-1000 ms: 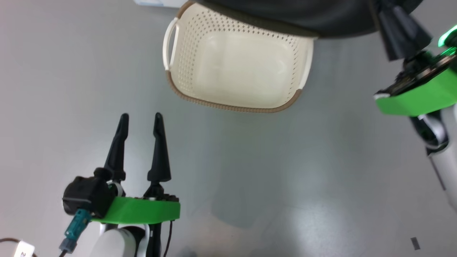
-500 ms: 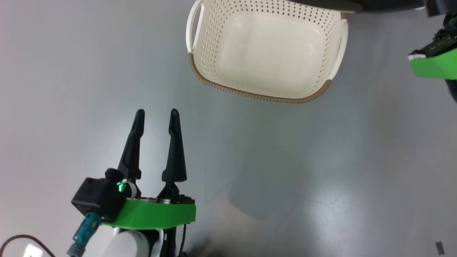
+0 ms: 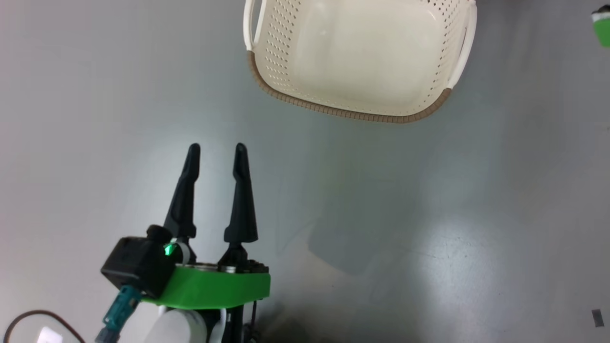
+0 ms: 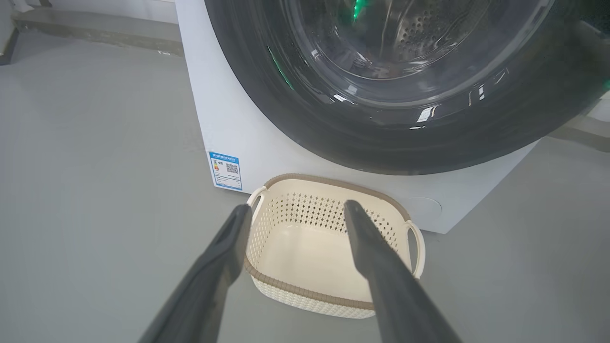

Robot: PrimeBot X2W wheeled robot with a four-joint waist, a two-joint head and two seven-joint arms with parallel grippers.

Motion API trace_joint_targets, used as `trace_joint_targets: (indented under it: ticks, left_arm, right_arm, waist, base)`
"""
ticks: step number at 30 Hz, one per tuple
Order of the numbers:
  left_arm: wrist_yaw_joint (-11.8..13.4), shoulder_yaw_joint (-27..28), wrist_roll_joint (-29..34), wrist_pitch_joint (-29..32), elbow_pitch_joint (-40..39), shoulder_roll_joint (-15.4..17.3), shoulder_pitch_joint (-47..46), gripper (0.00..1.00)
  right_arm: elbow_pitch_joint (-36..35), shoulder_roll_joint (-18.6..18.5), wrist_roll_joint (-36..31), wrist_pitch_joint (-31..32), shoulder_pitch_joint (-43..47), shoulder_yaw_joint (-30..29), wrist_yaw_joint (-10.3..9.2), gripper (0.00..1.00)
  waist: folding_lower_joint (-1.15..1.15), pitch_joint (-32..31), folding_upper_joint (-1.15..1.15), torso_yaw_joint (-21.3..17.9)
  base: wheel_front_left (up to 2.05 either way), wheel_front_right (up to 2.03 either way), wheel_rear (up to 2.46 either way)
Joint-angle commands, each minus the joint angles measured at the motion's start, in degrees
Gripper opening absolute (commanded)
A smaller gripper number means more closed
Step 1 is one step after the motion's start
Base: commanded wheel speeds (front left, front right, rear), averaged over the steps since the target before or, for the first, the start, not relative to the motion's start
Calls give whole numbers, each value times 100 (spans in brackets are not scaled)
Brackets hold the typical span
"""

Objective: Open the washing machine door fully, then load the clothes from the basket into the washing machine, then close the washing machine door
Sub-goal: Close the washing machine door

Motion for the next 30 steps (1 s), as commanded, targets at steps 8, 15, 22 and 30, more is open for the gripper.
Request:
trace_joint_targets:
  ticks: [8, 15, 22, 30]
  left_arm:
    - [61, -41, -35, -36, -208, 100, -129, 100]
    - [34, -71, -38, -36, -192, 100, -195, 100]
    - [53, -78, -59, -36, -142, 100, -195, 100]
    - [-44, 102, -3, -36, 8, 100, -213, 100]
  right_arm:
    - [171, -214, 19, -25, -468, 207, 7, 0]
    - [611, -343, -73, -25, -1100, 320, 7, 0]
    - [1002, -427, -203, -25, -1540, 496, 7, 0]
    - [1008, -141, -142, -25, -1098, 415, 7, 0]
  waist:
    - [0, 194, 0, -29]
    - [0, 210, 0, 66]
    - [0, -2, 0, 26]
    - [0, -518, 0, -253]
  base:
    - [0, 0, 0]
    - [0, 0, 0]
    - [0, 0, 0]
    - [0, 0, 0]
